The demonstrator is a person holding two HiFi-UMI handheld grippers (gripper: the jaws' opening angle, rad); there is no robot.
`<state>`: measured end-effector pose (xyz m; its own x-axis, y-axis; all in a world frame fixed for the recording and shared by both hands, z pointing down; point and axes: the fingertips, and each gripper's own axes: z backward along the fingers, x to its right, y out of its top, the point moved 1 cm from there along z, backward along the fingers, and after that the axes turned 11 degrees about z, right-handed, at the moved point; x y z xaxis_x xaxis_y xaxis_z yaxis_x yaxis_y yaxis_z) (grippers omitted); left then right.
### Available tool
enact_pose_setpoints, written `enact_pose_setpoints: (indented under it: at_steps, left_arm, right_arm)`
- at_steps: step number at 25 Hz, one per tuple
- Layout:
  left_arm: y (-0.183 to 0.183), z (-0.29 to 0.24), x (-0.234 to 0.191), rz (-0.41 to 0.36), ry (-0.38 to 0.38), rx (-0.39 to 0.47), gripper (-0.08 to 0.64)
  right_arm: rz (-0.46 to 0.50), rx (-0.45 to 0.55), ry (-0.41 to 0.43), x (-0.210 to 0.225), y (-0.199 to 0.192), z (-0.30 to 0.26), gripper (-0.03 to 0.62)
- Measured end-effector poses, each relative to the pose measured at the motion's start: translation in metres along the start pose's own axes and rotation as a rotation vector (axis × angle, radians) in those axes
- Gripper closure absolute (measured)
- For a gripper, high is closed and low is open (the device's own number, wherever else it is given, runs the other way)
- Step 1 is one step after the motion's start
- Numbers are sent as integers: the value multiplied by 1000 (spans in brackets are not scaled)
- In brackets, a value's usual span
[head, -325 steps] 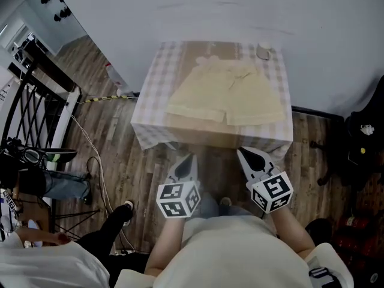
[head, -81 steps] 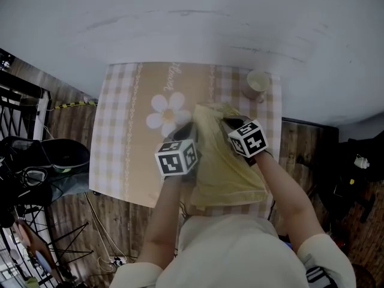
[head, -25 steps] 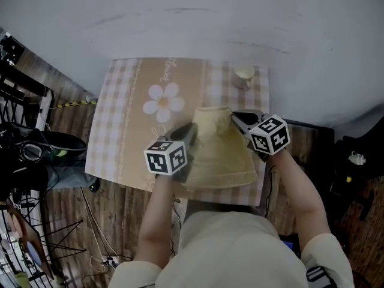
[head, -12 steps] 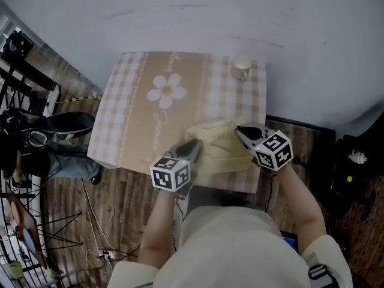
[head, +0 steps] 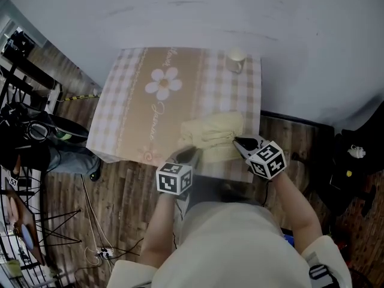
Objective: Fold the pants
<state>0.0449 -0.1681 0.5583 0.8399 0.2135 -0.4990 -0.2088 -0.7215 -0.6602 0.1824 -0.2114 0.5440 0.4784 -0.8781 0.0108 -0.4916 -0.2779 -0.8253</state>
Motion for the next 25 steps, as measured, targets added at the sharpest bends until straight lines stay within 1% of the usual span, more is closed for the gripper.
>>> enact_pose_setpoints:
  at_steps: [7, 11, 14, 20, 25]
  left_arm:
    - [-27, 5, 3, 22, 44, -13, 521]
    - [-42, 10, 4, 45, 77, -20, 522]
    - [-54, 14, 4, 61, 90, -31, 522]
    - [-69, 20, 13, 70, 77, -46, 522]
    - [-67, 29, 24, 32, 70, -29, 525]
  right_arm:
    - [-60, -37, 22, -22, -32, 9, 581]
    - [-76, -42, 17, -32, -43, 16, 566]
    - [-97, -39, 5, -35, -49, 22, 566]
    - [-151, -2, -22, -45, -51, 34, 566]
    - [-166, 54, -40, -59, -37, 44, 566]
